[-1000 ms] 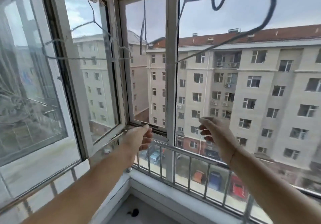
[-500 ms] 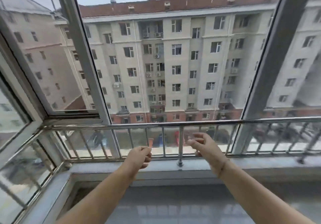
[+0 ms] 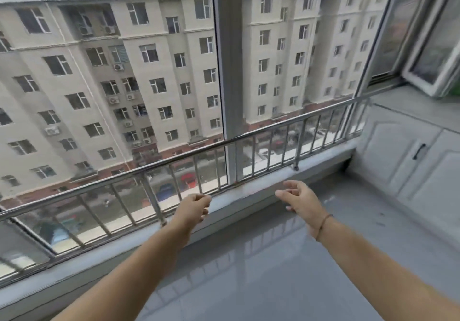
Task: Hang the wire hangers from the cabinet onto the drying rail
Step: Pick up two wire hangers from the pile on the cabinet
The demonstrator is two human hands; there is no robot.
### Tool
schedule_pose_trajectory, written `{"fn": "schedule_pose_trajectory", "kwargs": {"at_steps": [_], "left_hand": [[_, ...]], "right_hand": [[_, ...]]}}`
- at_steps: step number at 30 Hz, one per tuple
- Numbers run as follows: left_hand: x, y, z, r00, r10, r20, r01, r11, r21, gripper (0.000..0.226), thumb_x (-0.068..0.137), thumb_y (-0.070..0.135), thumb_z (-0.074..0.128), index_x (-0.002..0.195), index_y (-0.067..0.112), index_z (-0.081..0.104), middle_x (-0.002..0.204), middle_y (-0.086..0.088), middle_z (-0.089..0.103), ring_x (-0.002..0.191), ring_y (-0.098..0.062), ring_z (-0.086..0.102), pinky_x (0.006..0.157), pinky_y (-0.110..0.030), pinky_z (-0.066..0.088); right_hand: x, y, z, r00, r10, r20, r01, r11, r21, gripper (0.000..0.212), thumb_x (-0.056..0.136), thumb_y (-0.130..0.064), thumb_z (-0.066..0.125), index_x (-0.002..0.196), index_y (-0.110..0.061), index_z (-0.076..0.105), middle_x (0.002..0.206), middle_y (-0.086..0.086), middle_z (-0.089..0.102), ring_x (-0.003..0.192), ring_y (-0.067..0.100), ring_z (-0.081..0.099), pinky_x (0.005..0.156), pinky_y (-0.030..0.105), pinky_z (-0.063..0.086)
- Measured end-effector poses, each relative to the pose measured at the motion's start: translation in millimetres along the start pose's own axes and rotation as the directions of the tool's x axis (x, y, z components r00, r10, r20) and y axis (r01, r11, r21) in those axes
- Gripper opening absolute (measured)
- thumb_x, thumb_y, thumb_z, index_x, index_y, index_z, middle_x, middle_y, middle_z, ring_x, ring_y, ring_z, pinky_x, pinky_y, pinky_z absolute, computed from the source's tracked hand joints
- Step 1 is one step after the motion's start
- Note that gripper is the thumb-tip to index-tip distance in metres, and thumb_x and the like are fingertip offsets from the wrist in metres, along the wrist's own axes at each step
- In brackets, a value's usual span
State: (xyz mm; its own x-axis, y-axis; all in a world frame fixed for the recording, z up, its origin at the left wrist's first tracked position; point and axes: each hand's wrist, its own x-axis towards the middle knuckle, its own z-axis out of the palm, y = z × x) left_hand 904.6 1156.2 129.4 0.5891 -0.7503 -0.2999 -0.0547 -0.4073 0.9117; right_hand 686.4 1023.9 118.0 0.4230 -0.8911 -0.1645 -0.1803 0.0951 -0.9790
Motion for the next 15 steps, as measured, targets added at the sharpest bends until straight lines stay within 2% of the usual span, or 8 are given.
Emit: {"fn": "schedule_pose_trajectory", "kwargs": {"at_steps": [5,8,10,15], "left_hand": [[11,31,112,0.988,0.039,0.148,-0.038,0.999,-0.007,0.017,0.094,0.013,0.049,0.078,0.017,0.052,0.075,-0.003,0.045,0.063,-0.013,0.041,0.057,-0.023,0.031],[19,44,170,0.977,0.062,0.204,-0.066,0.998,0.013,0.016,0.094,0.014,0.050,0.079,0.018,0.051,0.073,-0.002,0.046,0.061,-0.013,0.041,0.056,-0.023,0.031],[26,53,206,0.973,0.072,0.217,-0.081,0.996,0.029,0.006,0.093,0.017,0.053,0.088,0.016,0.057,0.075,-0.002,0.052,0.063,-0.013,0.046,0.058,-0.023,0.036],[42,75,289,0.936,0.110,0.333,-0.138,0.988,0.063,0.005,0.091,0.019,0.056,0.087,0.020,0.059,0.081,-0.002,0.055,0.073,-0.015,0.047,0.066,-0.026,0.037]], "right_hand": [[6,19,-105,0.993,0.016,-0.113,-0.015,1.000,0.009,0.035,0.085,-0.019,0.064,0.116,-0.014,0.049,0.093,0.004,0.052,0.080,0.011,0.051,0.065,0.021,0.040],[8,31,-162,0.982,0.023,-0.189,-0.021,1.000,0.013,0.039,0.084,-0.021,0.066,0.118,-0.014,0.049,0.091,0.002,0.053,0.077,0.012,0.050,0.073,0.026,0.041],[10,38,-196,0.970,0.037,-0.241,-0.035,0.999,0.011,0.037,0.084,-0.022,0.066,0.117,-0.016,0.050,0.089,-0.001,0.052,0.081,0.013,0.051,0.080,0.029,0.042],[16,53,-267,0.931,0.068,-0.358,-0.064,0.998,0.022,0.040,0.082,-0.026,0.067,0.118,-0.020,0.050,0.097,0.002,0.052,0.094,0.018,0.054,0.082,0.029,0.042]]}}
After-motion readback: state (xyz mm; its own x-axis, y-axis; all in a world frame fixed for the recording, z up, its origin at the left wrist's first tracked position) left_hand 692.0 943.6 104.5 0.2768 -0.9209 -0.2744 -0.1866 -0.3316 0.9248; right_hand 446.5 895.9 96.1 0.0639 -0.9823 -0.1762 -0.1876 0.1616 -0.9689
